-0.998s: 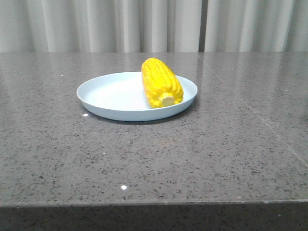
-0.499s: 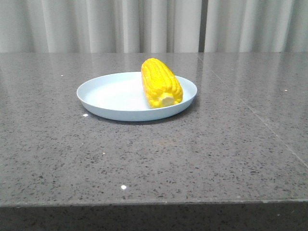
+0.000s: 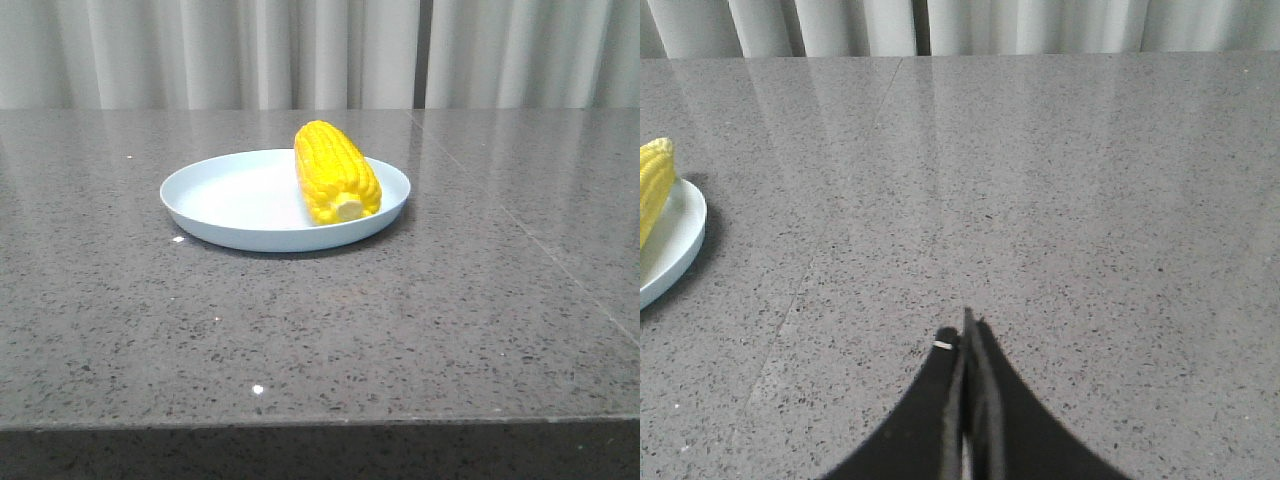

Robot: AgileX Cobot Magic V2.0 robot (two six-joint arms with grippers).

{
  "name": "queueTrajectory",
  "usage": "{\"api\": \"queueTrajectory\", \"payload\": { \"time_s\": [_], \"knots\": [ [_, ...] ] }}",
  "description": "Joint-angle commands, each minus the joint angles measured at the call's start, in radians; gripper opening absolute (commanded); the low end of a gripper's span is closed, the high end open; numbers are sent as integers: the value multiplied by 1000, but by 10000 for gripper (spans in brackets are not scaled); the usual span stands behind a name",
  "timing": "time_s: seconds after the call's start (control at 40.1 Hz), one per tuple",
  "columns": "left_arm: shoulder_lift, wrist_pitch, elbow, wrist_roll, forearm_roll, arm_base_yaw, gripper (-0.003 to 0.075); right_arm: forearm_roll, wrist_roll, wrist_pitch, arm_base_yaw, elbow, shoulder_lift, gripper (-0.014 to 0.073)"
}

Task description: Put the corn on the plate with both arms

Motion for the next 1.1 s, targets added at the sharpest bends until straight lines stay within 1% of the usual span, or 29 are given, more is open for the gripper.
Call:
{"api": "queueTrajectory", "payload": {
  "time_s": [0.0,0.899,1.073],
  "knots": [
    [12,-81,-25,-3,0,-8,-20,-28,-7,-85,-4,-27,7,-61],
    [12,-88,-25,-3,6,-8,-20,-28,-7,-85,-4,-27,7,-61],
    [-70,-88,38,-3,0,11,-20,-28,-7,-85,-4,-27,7,-61]
  ]
}}
